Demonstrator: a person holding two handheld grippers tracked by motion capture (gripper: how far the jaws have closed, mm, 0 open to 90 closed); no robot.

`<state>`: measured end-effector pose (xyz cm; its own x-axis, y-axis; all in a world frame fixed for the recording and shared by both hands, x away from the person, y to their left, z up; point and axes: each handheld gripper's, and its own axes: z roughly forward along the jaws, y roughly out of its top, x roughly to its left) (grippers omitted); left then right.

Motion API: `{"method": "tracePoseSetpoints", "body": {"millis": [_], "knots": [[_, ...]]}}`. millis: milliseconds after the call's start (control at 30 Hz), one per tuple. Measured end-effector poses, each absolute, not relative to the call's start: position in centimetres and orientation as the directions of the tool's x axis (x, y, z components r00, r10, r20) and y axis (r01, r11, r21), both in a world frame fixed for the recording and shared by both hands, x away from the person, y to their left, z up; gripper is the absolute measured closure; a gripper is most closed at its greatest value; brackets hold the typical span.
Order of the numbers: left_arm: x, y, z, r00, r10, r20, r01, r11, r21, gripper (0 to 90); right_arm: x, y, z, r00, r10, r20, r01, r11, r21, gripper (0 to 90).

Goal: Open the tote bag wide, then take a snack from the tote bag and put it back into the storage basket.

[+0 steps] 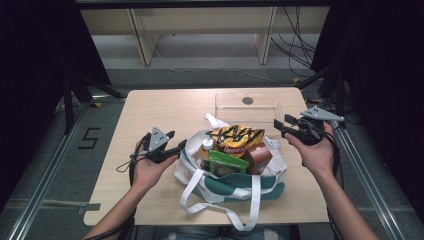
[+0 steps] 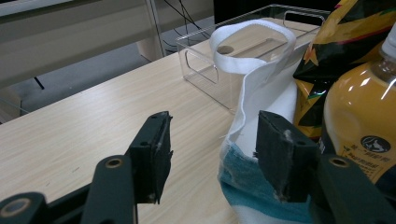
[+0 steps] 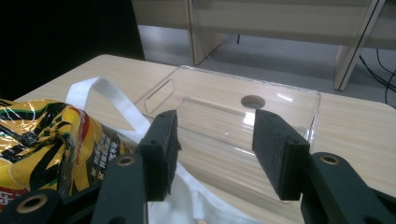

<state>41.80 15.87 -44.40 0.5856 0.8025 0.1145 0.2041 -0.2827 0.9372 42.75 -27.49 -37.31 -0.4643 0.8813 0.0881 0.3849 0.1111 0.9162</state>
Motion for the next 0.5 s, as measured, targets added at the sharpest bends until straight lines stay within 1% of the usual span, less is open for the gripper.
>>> {"method": "tracePoseSetpoints", "body": {"millis": [33, 67, 100, 133, 200, 233, 300, 367, 400, 500], "knots": [[41.8, 15.9, -44.4, 0.584, 0.804, 0.110, 0.205, -0.277, 0.939, 44.8, 42.8, -27.5, -37.3, -0.466, 0.879, 0.097, 0.376, 0.098, 0.921, 50.0], [41.9, 15.9, -44.3, 0.581, 0.807, 0.107, 0.206, -0.273, 0.940, 44.7, 42.6, -27.5, -37.1, -0.458, 0.882, 0.109, 0.388, 0.088, 0.917, 49.9], [41.9, 15.9, -44.3, 0.576, 0.811, 0.105, 0.206, -0.268, 0.941, 44.5, 42.7, -27.6, -37.1, -0.467, 0.879, 0.100, 0.375, 0.094, 0.922, 49.8], [41.9, 15.9, -44.3, 0.577, 0.810, 0.103, 0.202, -0.264, 0.943, 44.3, 42.5, -27.5, -37.0, -0.459, 0.879, 0.125, 0.390, 0.073, 0.918, 49.6], [41.9, 15.9, -44.4, 0.579, 0.809, 0.103, 0.197, -0.262, 0.945, 43.9, 42.5, -27.6, -36.9, -0.469, 0.877, 0.107, 0.373, 0.086, 0.924, 49.3], [41.8, 15.9, -44.4, 0.575, 0.812, 0.100, 0.203, -0.260, 0.944, 43.8, 42.4, -27.4, -36.8, -0.463, 0.876, 0.133, 0.388, 0.065, 0.919, 49.3], [41.7, 15.9, -44.3, 0.574, 0.812, 0.101, 0.207, -0.263, 0.942, 43.7, 42.2, -27.3, -36.6, -0.467, 0.873, 0.142, 0.380, 0.053, 0.924, 49.3], [41.7, 16.0, -44.2, 0.574, 0.813, 0.097, 0.201, -0.255, 0.946, 43.7, 42.1, -27.2, -36.3, -0.486, 0.866, 0.118, 0.351, 0.071, 0.934, 49.1], [41.6, 16.0, -44.2, 0.566, 0.819, 0.099, 0.209, -0.258, 0.943, 43.6, 41.9, -26.9, -36.2, -0.483, 0.863, 0.144, 0.369, 0.052, 0.928, 48.6], [41.5, 16.0, -44.2, 0.563, 0.822, 0.087, 0.216, -0.248, 0.945, 43.7, 41.7, -26.7, -36.0, -0.503, 0.855, 0.128, 0.354, 0.068, 0.933, 48.1]]}}
